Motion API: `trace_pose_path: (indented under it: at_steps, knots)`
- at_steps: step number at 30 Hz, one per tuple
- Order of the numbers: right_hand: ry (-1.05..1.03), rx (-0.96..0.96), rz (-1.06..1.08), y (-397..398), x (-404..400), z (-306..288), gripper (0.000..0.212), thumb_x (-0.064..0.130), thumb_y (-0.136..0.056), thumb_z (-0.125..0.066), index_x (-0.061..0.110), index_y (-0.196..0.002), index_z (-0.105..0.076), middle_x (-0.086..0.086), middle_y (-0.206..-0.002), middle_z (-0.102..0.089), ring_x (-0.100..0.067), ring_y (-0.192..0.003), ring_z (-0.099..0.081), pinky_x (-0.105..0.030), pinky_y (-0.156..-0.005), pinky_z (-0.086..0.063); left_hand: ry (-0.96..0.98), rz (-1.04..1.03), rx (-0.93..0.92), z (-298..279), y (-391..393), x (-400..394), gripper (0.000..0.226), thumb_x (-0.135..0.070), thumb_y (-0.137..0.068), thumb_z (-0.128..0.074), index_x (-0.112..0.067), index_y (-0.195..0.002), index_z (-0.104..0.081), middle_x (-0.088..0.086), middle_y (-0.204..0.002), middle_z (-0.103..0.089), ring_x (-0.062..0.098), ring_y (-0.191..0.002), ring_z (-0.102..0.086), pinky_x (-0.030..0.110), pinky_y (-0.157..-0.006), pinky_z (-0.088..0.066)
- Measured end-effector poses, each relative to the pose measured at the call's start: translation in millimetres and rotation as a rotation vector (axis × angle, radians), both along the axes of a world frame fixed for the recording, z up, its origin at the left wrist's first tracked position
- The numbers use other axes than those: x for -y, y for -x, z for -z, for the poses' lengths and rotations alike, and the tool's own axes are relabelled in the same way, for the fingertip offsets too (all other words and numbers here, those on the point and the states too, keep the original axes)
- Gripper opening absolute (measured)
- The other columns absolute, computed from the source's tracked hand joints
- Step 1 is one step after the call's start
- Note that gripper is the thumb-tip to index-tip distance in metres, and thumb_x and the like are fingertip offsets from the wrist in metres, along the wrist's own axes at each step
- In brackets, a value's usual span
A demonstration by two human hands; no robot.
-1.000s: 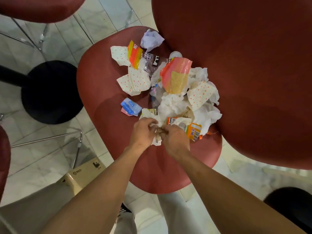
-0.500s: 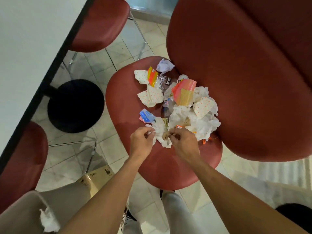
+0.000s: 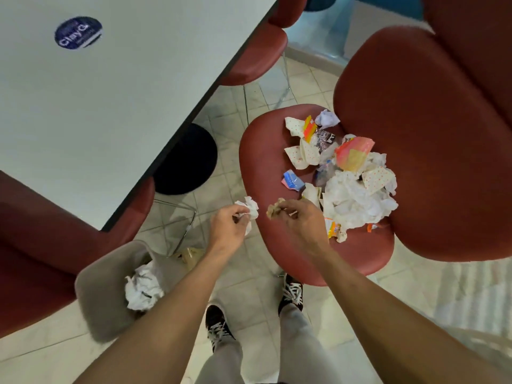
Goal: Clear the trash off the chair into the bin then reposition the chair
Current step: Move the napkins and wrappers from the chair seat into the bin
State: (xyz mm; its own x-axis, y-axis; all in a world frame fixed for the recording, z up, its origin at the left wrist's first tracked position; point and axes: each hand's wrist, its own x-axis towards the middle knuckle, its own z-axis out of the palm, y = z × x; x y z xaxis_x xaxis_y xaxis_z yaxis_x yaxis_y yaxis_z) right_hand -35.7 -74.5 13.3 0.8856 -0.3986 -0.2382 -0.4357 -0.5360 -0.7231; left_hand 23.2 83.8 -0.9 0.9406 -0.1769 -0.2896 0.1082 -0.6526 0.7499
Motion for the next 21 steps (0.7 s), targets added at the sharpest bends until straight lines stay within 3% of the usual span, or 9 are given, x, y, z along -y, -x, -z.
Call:
trace_pose_path:
  at_steps: [1,4,11,15,21]
  knots:
    - [-0.007,-0.004,-0.002,0.1,-7.4,1.1,0.018,0.027,-0.079,-0.058,0.030,-0.088,-0.073,0.008,-0.088,-0.068,-0.006,-0.083,-0.063,-0.032,-0.080,-0.052,0.001,-0.006,0.001,0.4,1.9,-10.3,0.009,-0.012,-0.086,-0.066,-0.016,-0.090,-0.073,-0.009,-0.087,-0.067,0.005,-0.074,-0.058,0.005,-0.065,-0.037]
    - [-0.004,0.002,-0.036,-0.5,-46.4,-2.0,0.015,0.024,-0.080,-0.061,0.028,-0.086,-0.074,0.008,-0.089,-0.069,-0.006,-0.078,-0.063,-0.031,-0.076,-0.053,-0.005,-0.068,0.004,0.6,13.7,-58.7,0.009,-0.010,-0.085,-0.066,-0.014,-0.089,-0.072,-0.008,-0.085,-0.065,0.007,-0.075,-0.059,0.001,-0.063,-0.037]
    - [-0.015,-0.036,-0.268,-6.4,-155.0,1.0,0.014,0.016,-0.085,-0.062,0.023,-0.087,-0.073,0.006,-0.089,-0.068,-0.011,-0.083,-0.061,-0.037,-0.079,-0.052,-0.069,-0.253,-0.059,8.4,45.7,-184.4,0.011,-0.008,-0.084,-0.067,-0.011,-0.092,-0.073,0.001,-0.092,-0.069,0.012,-0.076,-0.058,0.012,-0.070,-0.038]
    - [-0.003,-0.062,-0.381,-8.7,-212.7,-0.1,0.013,0.017,-0.087,-0.062,0.021,-0.092,-0.073,0.003,-0.095,-0.069,-0.015,-0.085,-0.062,-0.038,-0.079,-0.053,-0.107,-0.379,-0.091,14.0,59.1,-238.5,0.013,-0.010,-0.083,-0.066,-0.017,-0.090,-0.073,-0.004,-0.094,-0.070,0.007,-0.072,-0.055,0.011,-0.070,-0.036]
    - [0.002,-0.122,-0.496,-10.5,-289.0,-1.7,0.015,0.016,-0.087,-0.061,0.021,-0.096,-0.072,0.004,-0.098,-0.070,-0.016,-0.086,-0.063,-0.037,-0.078,-0.053,-0.081,-0.509,-0.087,18.1,77.4,-301.8,0.012,-0.008,-0.082,-0.067,-0.015,-0.090,-0.072,-0.006,-0.077,-0.062,-0.001,-0.060,-0.050,0.007,-0.063,-0.038]
